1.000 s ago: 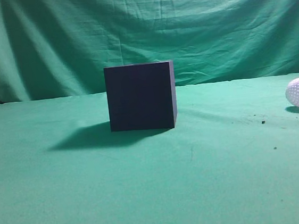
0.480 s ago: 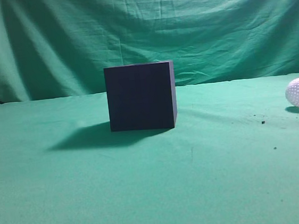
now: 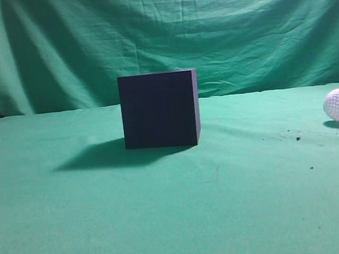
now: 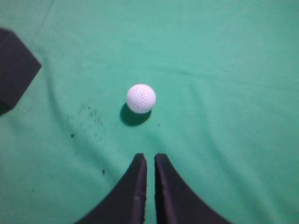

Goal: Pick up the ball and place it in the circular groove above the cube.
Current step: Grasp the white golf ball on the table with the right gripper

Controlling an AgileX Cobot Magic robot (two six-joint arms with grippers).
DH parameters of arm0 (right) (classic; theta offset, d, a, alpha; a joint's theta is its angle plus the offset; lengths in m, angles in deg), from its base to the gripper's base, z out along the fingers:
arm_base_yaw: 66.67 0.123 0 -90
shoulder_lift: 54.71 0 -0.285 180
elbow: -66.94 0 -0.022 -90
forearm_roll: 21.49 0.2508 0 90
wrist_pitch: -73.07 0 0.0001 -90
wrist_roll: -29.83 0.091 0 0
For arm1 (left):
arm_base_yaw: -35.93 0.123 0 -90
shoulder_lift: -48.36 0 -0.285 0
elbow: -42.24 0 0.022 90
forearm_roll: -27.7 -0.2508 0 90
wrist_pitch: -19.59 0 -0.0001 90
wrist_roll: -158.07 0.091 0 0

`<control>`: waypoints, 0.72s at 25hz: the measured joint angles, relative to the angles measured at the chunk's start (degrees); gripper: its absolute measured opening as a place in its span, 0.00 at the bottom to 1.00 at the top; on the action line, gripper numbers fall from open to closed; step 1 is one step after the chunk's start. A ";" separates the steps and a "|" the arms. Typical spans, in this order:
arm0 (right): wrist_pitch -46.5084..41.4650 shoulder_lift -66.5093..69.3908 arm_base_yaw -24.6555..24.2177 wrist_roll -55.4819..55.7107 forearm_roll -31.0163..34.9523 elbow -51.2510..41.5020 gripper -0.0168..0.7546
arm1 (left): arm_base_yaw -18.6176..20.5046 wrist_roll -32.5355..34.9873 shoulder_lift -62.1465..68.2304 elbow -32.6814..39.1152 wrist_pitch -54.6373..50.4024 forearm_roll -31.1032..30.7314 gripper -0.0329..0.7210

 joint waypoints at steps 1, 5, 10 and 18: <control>-1.90 2.38 1.76 0.00 -0.82 1.76 0.02 | 0.00 0.00 0.00 0.00 0.00 0.00 0.04; -6.47 13.36 6.64 1.19 -4.86 8.20 0.02 | 0.00 0.00 0.00 0.00 0.00 0.00 0.04; -7.25 26.16 7.55 4.49 -7.25 14.48 0.20 | 0.00 0.00 0.00 0.00 0.00 0.00 0.04; -6.21 42.34 7.55 8.28 -8.25 22.13 0.76 | 0.00 0.00 0.00 0.00 0.00 0.00 0.04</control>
